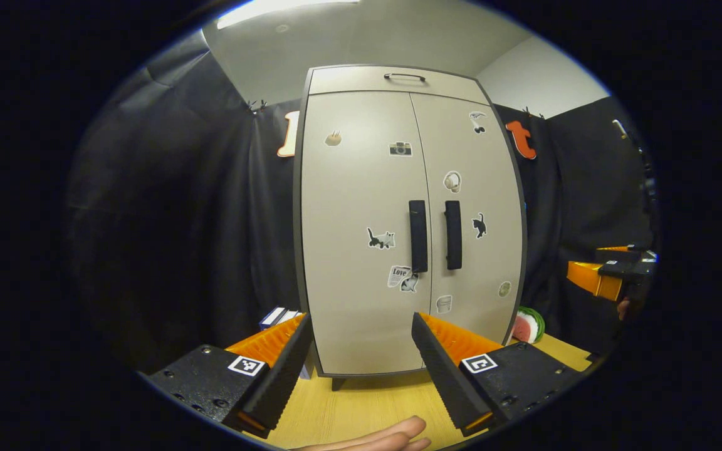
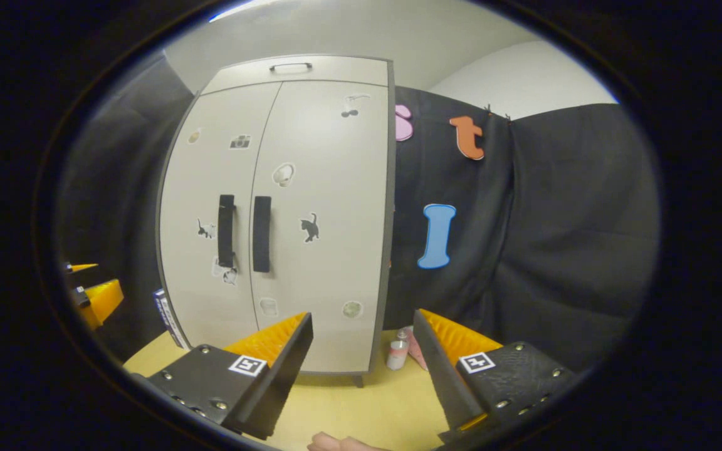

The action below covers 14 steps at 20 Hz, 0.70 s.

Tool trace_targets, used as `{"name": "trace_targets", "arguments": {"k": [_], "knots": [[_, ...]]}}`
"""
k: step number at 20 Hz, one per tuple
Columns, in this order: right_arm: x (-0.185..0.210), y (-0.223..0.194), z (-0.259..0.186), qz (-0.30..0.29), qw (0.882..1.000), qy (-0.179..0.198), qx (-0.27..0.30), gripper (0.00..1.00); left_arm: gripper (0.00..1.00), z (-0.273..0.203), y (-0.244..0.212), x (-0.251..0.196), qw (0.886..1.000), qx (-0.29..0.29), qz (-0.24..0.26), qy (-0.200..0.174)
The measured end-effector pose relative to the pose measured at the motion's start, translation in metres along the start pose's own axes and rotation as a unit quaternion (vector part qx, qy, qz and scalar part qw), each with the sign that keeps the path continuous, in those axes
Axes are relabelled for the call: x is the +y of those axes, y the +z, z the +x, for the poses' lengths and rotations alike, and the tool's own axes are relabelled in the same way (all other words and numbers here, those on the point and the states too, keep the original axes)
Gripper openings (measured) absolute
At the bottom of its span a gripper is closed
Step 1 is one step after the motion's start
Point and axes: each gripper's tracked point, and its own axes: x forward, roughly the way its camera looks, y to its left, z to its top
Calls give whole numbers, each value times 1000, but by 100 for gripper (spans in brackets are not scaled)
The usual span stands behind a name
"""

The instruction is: Open the right door of the double-door shoe cabinet with the right hand, and open the left door with the left hand.

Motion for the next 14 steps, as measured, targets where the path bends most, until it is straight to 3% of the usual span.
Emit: {"name": "trace_targets", "arguments": {"k": [7, 14], "knots": [[24, 26, 55, 16, 1000, 13, -4, 94, 98, 7, -16, -7, 1000, 11, -14, -20], [82, 61, 107, 28, 997, 67, -24, 94, 98, 1, -34, -15, 1000, 12, -4, -27]]}}
